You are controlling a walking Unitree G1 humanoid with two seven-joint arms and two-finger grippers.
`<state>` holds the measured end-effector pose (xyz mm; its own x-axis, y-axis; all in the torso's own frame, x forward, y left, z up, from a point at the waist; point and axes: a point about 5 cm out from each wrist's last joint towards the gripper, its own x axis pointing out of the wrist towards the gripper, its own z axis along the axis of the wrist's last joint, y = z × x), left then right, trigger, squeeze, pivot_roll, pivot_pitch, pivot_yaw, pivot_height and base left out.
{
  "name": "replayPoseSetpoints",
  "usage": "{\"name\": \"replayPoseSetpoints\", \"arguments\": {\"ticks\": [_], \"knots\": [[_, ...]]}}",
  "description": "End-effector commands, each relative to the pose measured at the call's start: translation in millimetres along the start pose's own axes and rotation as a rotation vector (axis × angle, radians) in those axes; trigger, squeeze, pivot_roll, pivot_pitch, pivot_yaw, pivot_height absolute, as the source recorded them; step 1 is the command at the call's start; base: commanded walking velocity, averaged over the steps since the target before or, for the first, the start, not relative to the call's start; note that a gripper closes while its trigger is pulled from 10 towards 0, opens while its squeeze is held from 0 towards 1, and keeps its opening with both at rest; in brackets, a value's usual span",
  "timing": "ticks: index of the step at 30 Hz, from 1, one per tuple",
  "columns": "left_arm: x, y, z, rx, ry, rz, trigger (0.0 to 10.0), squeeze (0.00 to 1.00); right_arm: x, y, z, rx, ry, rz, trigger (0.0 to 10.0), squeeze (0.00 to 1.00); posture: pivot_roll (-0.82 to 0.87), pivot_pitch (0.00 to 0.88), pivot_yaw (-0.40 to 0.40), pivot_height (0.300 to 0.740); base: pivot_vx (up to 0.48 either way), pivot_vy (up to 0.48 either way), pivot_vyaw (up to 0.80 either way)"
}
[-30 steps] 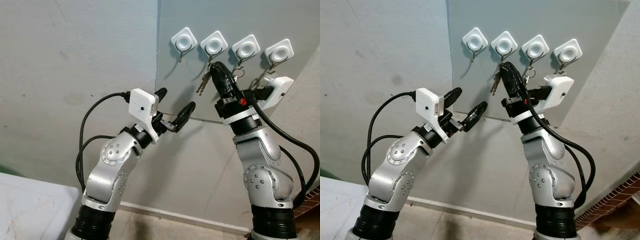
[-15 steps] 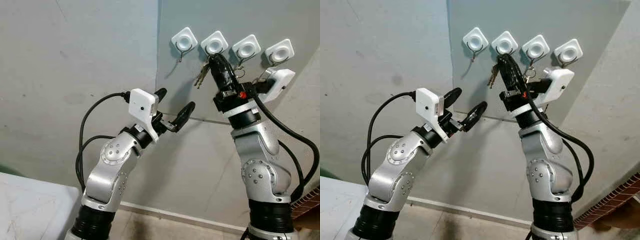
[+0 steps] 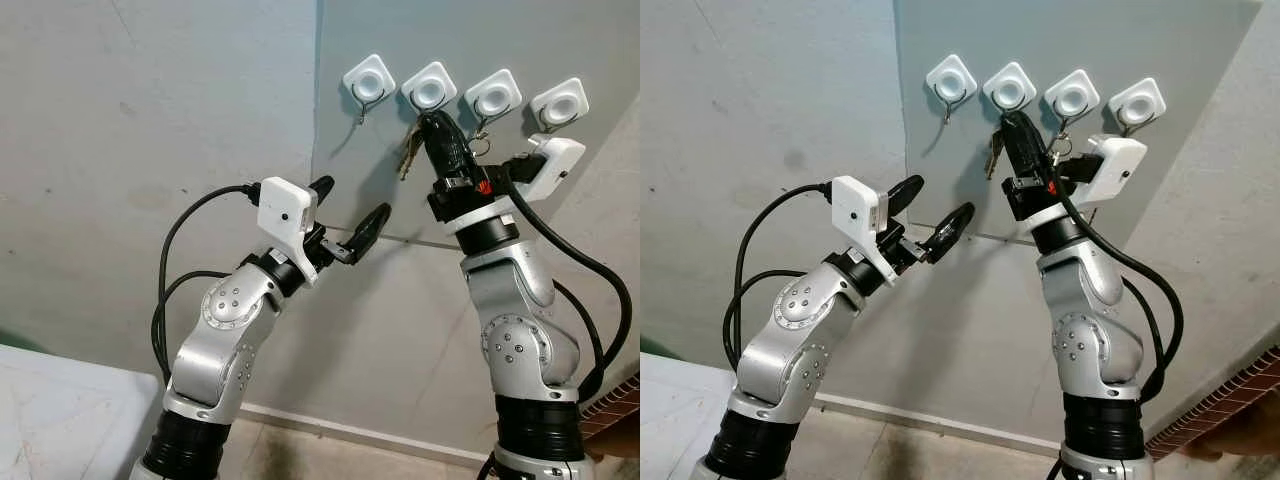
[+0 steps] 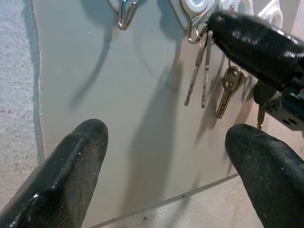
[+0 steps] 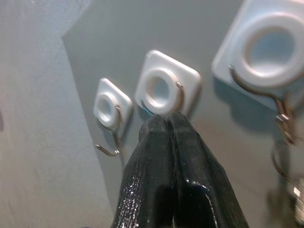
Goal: Hang keys on a hook
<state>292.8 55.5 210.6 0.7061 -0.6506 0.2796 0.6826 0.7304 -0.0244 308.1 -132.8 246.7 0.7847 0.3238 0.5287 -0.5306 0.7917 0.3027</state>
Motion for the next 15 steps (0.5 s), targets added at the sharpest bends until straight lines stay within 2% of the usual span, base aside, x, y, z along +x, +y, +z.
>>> {"name": "replayPoseSetpoints", "arguments": {"ticks": [1,7,11,15], "knots": [[0.7,-2.1,6.4,0.004,-0.023,-0.007,10.0,0.0,-1.6,-2.6,-0.2,0.021,0.004,-0.029,10.0,0.0,0.05,0.0,-0.013,0.74,0.0,0.0,0.0],[1.3,-3.0,6.2,0.001,-0.023,-0.013,10.0,0.0,-4.0,-6.4,-1.6,0.092,-0.008,-0.074,10.0,0.0,0.05,0.0,-0.009,0.74,0.0,0.0,0.0],[1.7,-2.9,5.8,0.001,-0.02,-0.016,10.0,0.0,-5.8,-9.9,-3.5,0.193,-0.022,-0.1,10.0,0.0,0.05,0.0,-0.008,0.74,0.0,0.0,0.0],[1.4,-2.2,6.4,0.0,-0.021,-0.015,10.0,0.0,-6.2,-8.8,-4.5,0.2,-0.013,-0.08,10.0,0.0,0.05,0.0,-0.007,0.74,0.0,0.0,0.0]]}}
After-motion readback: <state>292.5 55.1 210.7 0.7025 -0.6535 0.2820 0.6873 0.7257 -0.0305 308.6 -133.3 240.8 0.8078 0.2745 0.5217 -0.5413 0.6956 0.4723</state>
